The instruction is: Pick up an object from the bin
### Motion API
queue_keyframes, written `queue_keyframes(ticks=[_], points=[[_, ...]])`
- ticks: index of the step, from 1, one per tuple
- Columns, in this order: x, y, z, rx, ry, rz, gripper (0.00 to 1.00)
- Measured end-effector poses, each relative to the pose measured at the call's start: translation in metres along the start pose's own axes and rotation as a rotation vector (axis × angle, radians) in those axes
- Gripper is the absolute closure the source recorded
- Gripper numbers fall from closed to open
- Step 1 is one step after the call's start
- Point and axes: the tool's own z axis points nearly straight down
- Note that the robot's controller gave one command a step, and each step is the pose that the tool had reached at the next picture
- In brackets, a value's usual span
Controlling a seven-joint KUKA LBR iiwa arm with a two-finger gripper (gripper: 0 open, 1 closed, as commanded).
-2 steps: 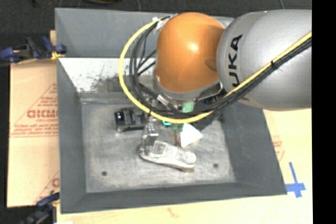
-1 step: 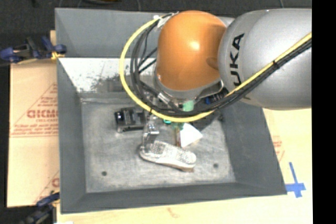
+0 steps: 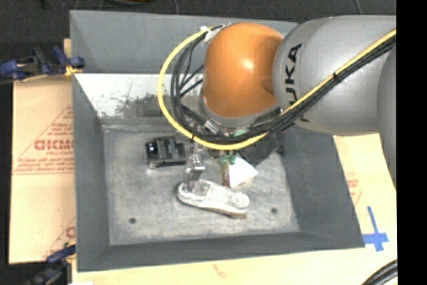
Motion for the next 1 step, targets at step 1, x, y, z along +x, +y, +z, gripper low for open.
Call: queue_keyframes(ticks=[1], points=[[-0.0026, -0.0192, 0.0708, 0.003, 0.006, -0.067, 0.0]])
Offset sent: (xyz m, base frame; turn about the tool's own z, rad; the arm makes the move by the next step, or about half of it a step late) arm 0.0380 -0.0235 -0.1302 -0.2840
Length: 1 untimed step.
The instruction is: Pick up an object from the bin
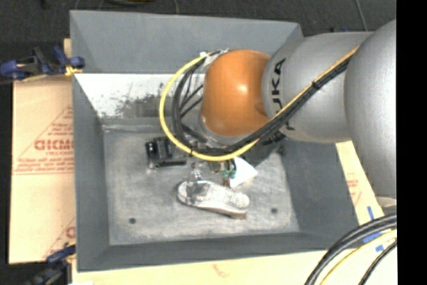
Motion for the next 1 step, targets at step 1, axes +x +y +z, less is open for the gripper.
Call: queue_keyframes(ticks=[1], points=[[-0.0341, -0.0076, 0.0591, -0.002, 0.005, -0.215, 1.0]])
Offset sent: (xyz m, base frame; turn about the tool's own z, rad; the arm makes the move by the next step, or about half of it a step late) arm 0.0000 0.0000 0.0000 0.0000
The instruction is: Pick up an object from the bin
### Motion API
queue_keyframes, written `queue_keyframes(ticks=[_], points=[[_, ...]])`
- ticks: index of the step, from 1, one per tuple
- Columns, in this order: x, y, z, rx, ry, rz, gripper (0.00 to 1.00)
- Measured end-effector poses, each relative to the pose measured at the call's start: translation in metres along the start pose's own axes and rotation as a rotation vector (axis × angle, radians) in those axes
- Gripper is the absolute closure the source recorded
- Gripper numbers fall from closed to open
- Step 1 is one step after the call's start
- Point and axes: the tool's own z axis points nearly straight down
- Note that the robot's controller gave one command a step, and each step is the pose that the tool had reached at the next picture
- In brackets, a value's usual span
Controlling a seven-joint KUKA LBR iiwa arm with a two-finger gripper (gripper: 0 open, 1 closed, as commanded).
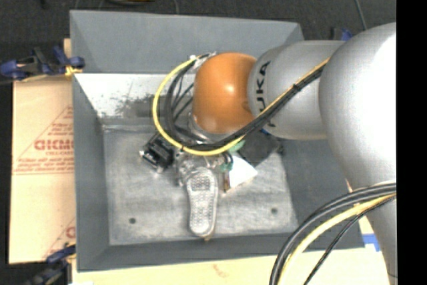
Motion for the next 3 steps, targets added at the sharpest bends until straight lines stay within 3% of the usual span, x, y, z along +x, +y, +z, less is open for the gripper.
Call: queue_keyframes(ticks=[2, 3], points=[[0.001, 0.0, -0.001, 0.0, 0.002, 0.002, 1.0], [0.022, -0.002, -0.006, -0.002, -0.012, -0.092, 1.0]])
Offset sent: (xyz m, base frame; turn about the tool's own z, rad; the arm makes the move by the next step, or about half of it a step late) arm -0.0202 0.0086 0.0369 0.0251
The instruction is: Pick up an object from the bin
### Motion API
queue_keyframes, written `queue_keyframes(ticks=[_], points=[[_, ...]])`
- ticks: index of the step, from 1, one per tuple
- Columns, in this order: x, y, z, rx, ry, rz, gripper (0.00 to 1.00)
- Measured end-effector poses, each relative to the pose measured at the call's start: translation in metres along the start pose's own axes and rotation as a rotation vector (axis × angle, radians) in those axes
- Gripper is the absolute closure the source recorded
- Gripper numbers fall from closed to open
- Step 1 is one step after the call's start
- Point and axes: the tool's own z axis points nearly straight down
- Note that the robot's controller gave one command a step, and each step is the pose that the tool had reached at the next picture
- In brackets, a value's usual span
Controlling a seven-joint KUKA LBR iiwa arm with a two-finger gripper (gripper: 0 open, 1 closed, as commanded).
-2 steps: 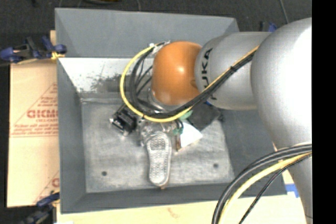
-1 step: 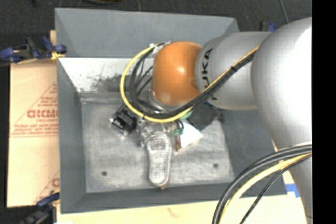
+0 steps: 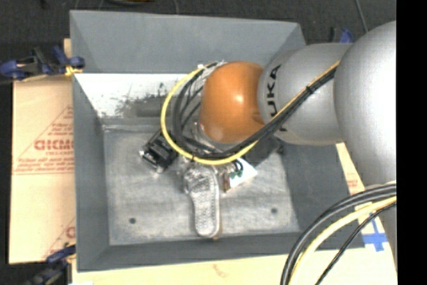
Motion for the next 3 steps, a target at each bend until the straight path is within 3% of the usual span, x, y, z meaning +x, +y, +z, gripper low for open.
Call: queue_keyframes(ticks=[1, 2, 3], points=[[-0.005, 0.002, -0.009, 0.002, 0.01, -0.184, 1.0], [0.013, 0.008, -0.031, 0.002, 0.013, -0.061, 0.0], [0.013, 0.008, -0.031, 0.001, 0.013, -0.06, 0.0]])
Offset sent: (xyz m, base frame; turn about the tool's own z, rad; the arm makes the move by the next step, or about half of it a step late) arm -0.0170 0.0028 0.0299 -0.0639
